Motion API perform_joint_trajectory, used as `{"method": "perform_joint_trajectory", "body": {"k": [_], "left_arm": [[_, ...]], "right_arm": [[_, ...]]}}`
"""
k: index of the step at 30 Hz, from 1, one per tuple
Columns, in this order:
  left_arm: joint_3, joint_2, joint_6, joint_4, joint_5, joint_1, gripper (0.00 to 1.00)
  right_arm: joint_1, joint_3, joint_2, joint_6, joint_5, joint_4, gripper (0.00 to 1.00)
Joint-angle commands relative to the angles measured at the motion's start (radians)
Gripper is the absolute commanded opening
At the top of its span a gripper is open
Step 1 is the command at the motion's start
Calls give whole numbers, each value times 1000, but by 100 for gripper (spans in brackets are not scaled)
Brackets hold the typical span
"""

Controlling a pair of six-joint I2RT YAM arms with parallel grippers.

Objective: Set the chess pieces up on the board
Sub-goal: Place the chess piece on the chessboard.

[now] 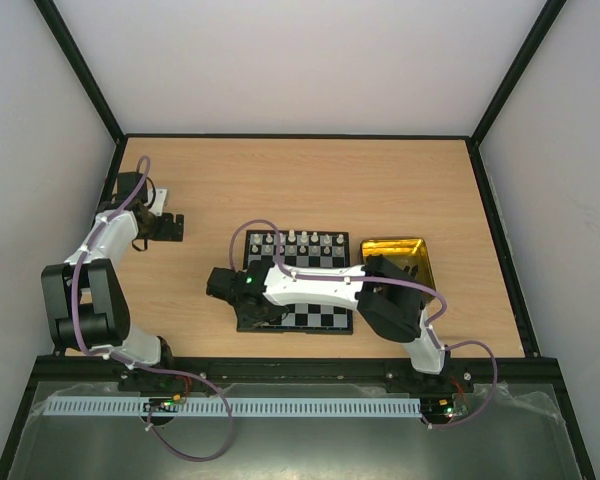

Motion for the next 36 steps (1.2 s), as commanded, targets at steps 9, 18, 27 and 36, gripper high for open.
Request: {"method": "perform_joint_trajectory", "body": {"k": [9,18,27,36], "left_arm": [[2,-13,3,-9,15,6,99],[0,-19,5,-11,9,5,99],[4,-25,4,-21,15,5,99],[4,-27,11,-26,15,6,99]], "right_arm": [[18,27,-3,3,26,-51,20],[17,13,-31,13,73,-70,20],[-53,21,-143,17,124,-128,21],[-255,-39,-357,19,122,-141,24]]}}
